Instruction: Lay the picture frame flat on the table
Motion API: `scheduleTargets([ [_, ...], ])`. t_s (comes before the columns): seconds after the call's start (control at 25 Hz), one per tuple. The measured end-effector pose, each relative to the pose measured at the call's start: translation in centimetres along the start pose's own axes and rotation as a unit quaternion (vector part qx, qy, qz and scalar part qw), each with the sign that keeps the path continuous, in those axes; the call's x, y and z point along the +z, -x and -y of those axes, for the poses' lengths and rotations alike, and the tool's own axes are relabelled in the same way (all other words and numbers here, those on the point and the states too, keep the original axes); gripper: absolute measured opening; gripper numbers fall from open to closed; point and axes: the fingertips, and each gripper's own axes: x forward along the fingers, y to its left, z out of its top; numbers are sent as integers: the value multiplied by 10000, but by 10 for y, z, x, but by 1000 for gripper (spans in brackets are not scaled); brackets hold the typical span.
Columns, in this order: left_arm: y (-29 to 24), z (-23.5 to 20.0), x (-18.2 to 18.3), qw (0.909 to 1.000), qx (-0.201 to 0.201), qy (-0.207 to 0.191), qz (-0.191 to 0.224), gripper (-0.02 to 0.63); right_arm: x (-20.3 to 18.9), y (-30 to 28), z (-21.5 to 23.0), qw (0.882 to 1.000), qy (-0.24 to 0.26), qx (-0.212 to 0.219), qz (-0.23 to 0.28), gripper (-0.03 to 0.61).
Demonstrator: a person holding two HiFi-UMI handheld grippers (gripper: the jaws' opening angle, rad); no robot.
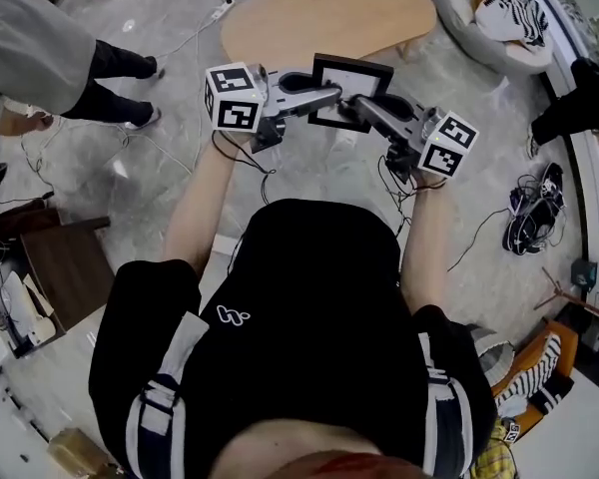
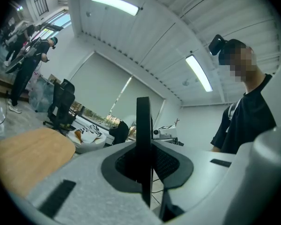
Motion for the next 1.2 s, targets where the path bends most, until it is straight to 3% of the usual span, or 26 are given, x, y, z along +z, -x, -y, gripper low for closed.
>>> scheduleTargets([
  [0.16,-32,-72,28,9998,146,141,73,41,33,0,77,9999,-126,73,-5,55],
  [0.36,-95,-202,98,9991,326,258,40,41,108,-1,220,9994,-237,258,-6,55],
  [0.44,-108,-231,116,9988,439,234,26,41,128,-3,251,9990,-212,385,4,55],
  [0.84,-110,-228,124,9963,845,-6,149,41,138,-3,251,9961,92,872,-110,55],
  [1.2,-134,-288,149,9965,828,115,66,41,164,-7,314,9971,-93,756,-48,55],
])
